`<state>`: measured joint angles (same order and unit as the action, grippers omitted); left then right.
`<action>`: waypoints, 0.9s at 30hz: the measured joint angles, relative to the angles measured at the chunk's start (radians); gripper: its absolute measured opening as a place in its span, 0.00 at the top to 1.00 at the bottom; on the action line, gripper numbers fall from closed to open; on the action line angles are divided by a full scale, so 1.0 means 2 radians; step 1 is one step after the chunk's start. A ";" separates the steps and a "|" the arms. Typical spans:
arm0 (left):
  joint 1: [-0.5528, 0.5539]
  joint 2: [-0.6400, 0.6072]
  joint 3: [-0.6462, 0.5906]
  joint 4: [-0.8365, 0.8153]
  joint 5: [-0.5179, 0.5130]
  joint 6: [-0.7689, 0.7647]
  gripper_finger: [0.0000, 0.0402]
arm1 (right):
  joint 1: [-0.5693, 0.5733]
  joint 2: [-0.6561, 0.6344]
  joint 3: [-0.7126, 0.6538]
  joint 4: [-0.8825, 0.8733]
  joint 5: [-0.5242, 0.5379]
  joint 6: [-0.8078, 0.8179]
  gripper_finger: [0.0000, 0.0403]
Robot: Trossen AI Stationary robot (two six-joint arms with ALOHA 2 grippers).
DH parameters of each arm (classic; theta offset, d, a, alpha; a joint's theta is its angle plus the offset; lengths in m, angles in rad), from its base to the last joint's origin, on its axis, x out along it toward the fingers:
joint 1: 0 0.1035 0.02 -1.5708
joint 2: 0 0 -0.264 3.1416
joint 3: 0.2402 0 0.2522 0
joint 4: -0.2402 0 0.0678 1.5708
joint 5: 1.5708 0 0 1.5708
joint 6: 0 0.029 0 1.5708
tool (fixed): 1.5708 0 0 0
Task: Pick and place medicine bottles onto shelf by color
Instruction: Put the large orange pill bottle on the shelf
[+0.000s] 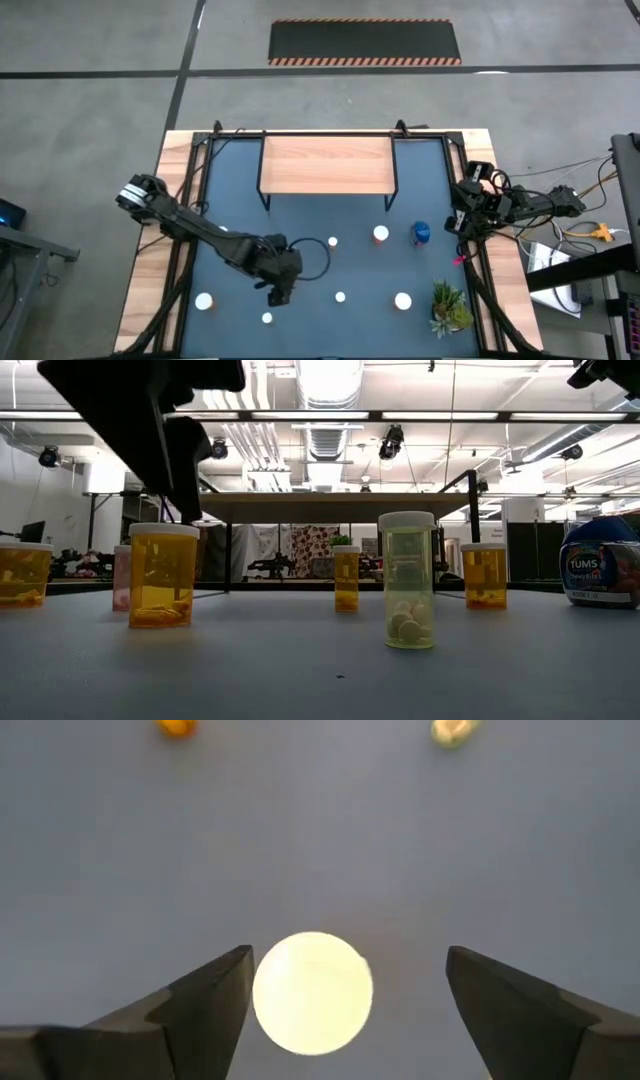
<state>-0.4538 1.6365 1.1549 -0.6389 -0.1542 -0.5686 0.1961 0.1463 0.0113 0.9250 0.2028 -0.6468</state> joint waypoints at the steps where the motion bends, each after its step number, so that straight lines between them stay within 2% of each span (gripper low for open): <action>1: 0.000 0.002 0.000 -0.001 0.000 0.000 0.21 | 0.000 0.000 0.000 0.000 0.000 0.000 0.98; 13: 0.000 0.017 0.000 -0.027 -0.003 0.000 0.23 | 0.000 0.000 0.000 -0.001 0.000 0.000 0.98; 27: 0.000 0.031 0.000 -0.027 -0.004 0.000 0.40 | 0.000 0.000 0.000 -0.001 0.000 0.000 0.98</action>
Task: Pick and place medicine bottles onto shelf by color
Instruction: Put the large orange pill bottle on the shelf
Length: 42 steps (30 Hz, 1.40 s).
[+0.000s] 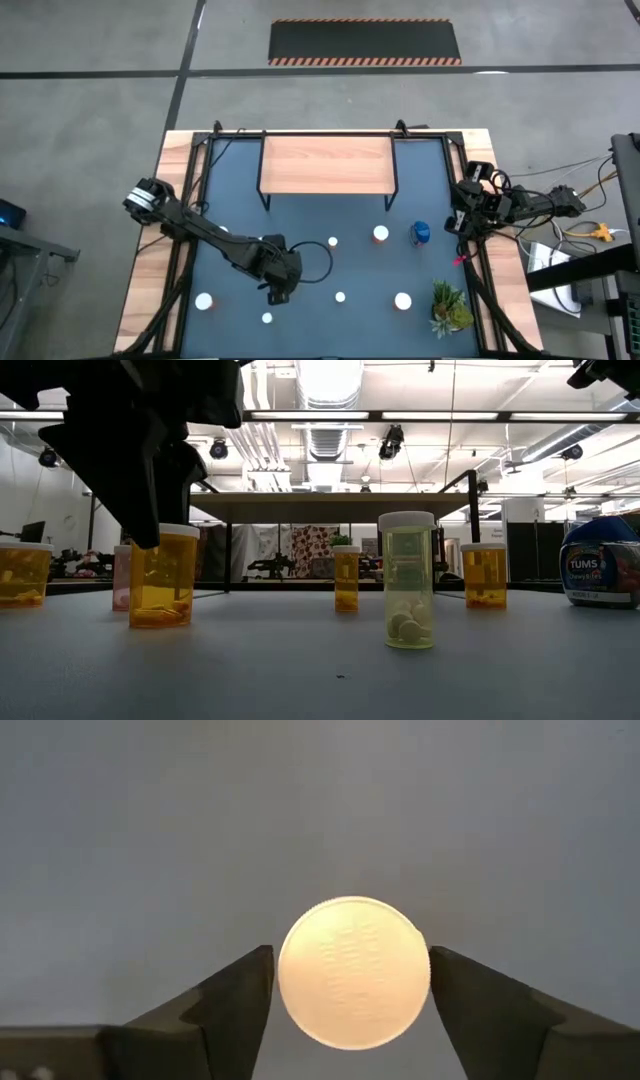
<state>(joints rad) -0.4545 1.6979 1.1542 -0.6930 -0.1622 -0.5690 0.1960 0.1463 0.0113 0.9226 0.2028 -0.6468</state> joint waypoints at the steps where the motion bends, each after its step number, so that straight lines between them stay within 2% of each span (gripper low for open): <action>1: 0.000 0.000 0.000 0.000 0.000 0.000 0.41 | 0.000 0.000 0.000 0.000 0.000 0.000 0.98; 8: -0.001 0.000 0.000 0.000 0.000 0.000 0.51 | 0.000 0.000 0.000 0.000 0.000 0.000 0.98; 14: -0.003 0.000 0.008 0.000 0.006 -0.001 0.52 | 0.000 0.000 0.000 0.000 0.000 0.000 0.98; 19: -0.001 0.000 0.060 0.000 0.012 0.003 0.51 | 0.000 0.000 0.000 0.000 0.000 0.000 0.98; 25: 0.018 0.000 0.154 -0.012 0.013 0.039 0.51 | 0.000 0.000 0.000 0.000 0.000 0.000 0.98; 30: 0.050 -0.001 0.247 -0.105 0.013 0.057 0.51 | 0.000 0.000 0.000 0.000 0.000 0.000 0.98; 35: 0.106 -0.002 0.323 -0.218 -0.001 0.067 0.51 | 0.000 0.000 0.000 0.000 0.000 0.000 0.98; 39: 0.156 -0.002 0.357 -0.289 -0.007 0.118 0.51 | 0.000 0.000 0.000 0.000 0.000 0.000 0.98; 42: 0.200 -0.004 0.359 -0.312 -0.015 0.161 0.51 | 0.000 0.000 0.000 0.000 0.000 0.000 0.98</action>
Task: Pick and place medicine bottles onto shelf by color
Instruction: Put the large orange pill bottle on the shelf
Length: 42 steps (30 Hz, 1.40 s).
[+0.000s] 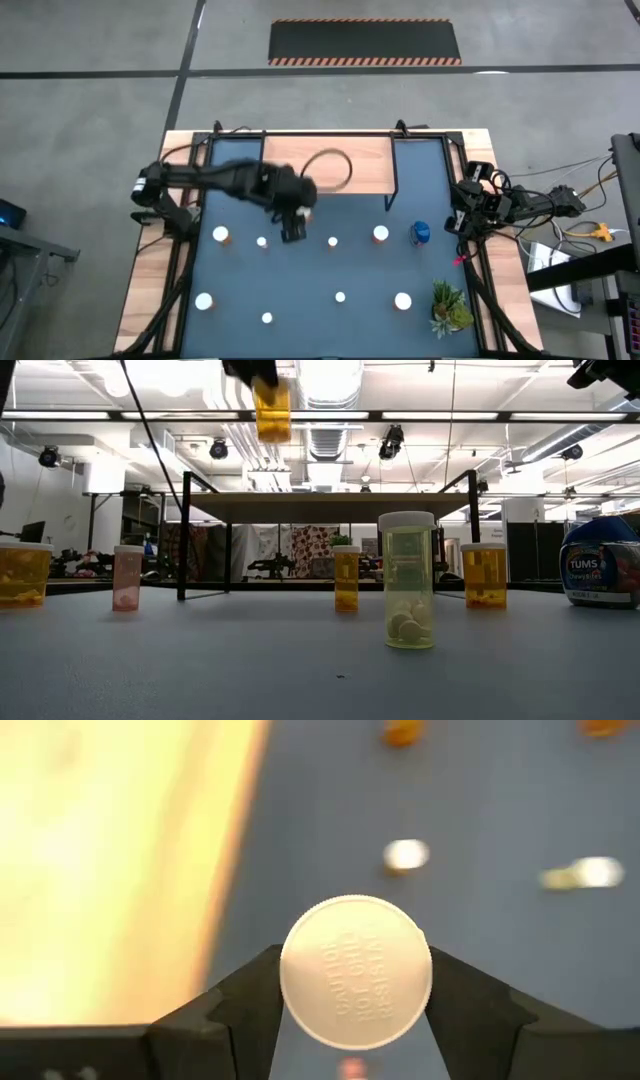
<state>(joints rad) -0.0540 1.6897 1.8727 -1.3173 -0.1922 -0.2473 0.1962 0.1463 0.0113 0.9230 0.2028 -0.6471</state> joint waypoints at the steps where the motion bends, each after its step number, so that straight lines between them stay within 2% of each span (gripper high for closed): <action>1: 0.015 0.000 -0.001 -0.002 -0.001 0.013 0.51 | 0.000 0.000 0.000 0.000 0.000 0.000 0.98; 5: 0.076 -0.001 -0.007 0.000 -0.002 0.040 0.51 | 0.000 0.000 0.000 0.000 0.000 0.000 0.98; 10: 0.141 -0.001 -0.013 0.000 0.001 -0.002 0.51 | 0.000 0.000 0.000 0.000 0.000 0.000 0.98; 14: 0.172 -0.001 -0.021 -0.002 0.031 -0.016 0.51 | 0.000 0.000 0.000 0.000 0.000 0.000 0.98; 24: 0.184 -0.001 -0.025 -0.035 0.042 -0.031 0.51 | 0.000 0.000 0.000 -0.001 0.000 0.000 0.98; 42: 0.184 -0.004 -0.063 -0.035 0.026 -0.070 0.51 | 0.000 0.000 0.000 -0.002 0.000 0.000 0.98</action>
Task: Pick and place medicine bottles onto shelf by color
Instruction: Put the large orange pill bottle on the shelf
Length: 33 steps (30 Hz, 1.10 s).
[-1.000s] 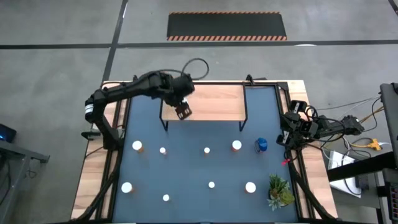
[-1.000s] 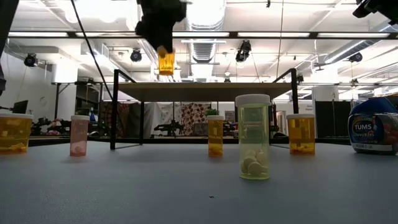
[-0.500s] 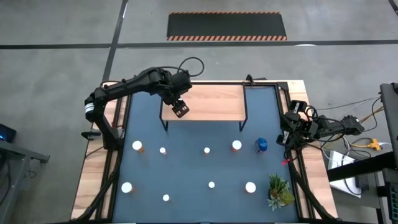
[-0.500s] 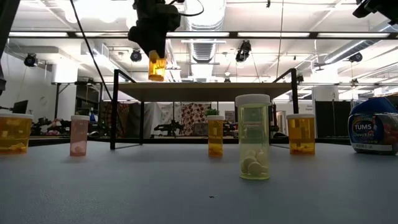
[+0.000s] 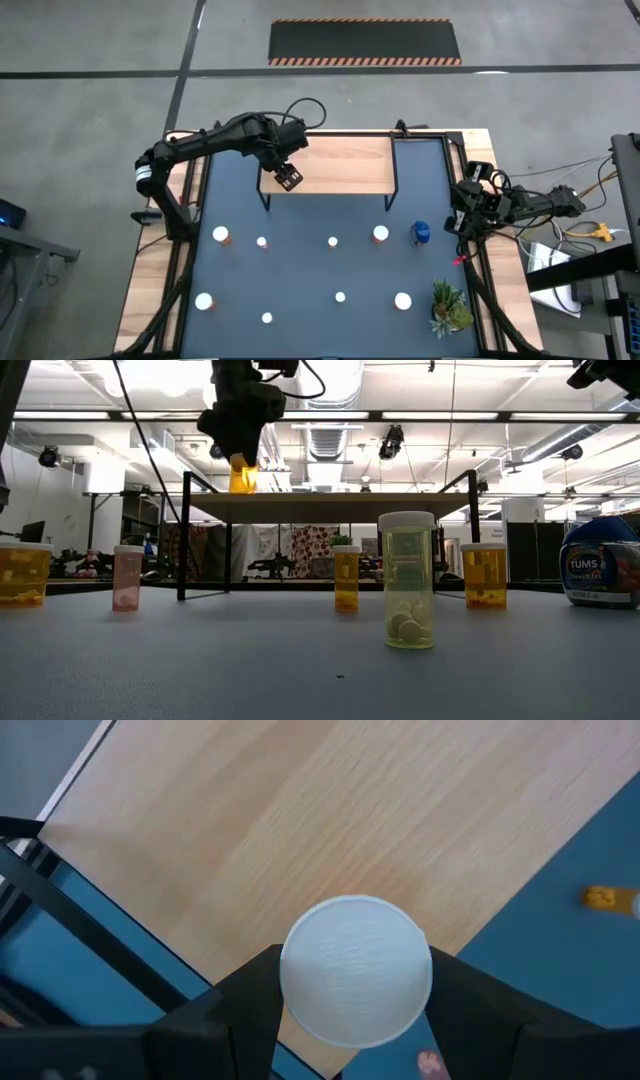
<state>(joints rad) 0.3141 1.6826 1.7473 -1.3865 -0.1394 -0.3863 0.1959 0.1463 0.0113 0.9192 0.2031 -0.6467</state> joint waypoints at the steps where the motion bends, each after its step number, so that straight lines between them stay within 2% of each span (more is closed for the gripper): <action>1: 0.000 0.000 0.000 0.000 0.000 0.000 0.51 | 0.000 0.000 0.000 0.000 0.000 0.000 0.98; 5: 0.000 0.000 0.000 0.000 0.000 0.000 0.48 | 0.000 0.000 0.000 0.000 0.000 0.000 0.98; 13: 0.000 -0.004 0.000 -0.003 0.004 0.002 0.36 | 0.000 0.000 0.000 -0.001 0.000 0.000 0.98; 21: -0.003 -0.037 0.016 -0.009 0.014 0.016 0.35 | 0.000 0.000 0.000 -0.001 0.000 0.001 0.98; 24: -0.011 -0.056 0.017 0.004 0.013 0.039 0.38 | 0.000 0.000 0.000 -0.001 0.000 0.001 0.98; 27: -0.027 -0.069 0.000 0.031 -0.013 0.066 0.44 | 0.000 0.000 0.000 -0.001 0.000 0.001 0.98; 33: -0.048 -0.073 -0.038 0.091 -0.041 0.079 0.65 | 0.000 0.000 0.000 -0.001 0.000 0.001 0.98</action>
<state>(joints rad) 0.2178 1.5360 1.6704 -1.2035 -0.2210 -0.2287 0.1959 0.1463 0.0113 0.9173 0.2031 -0.6449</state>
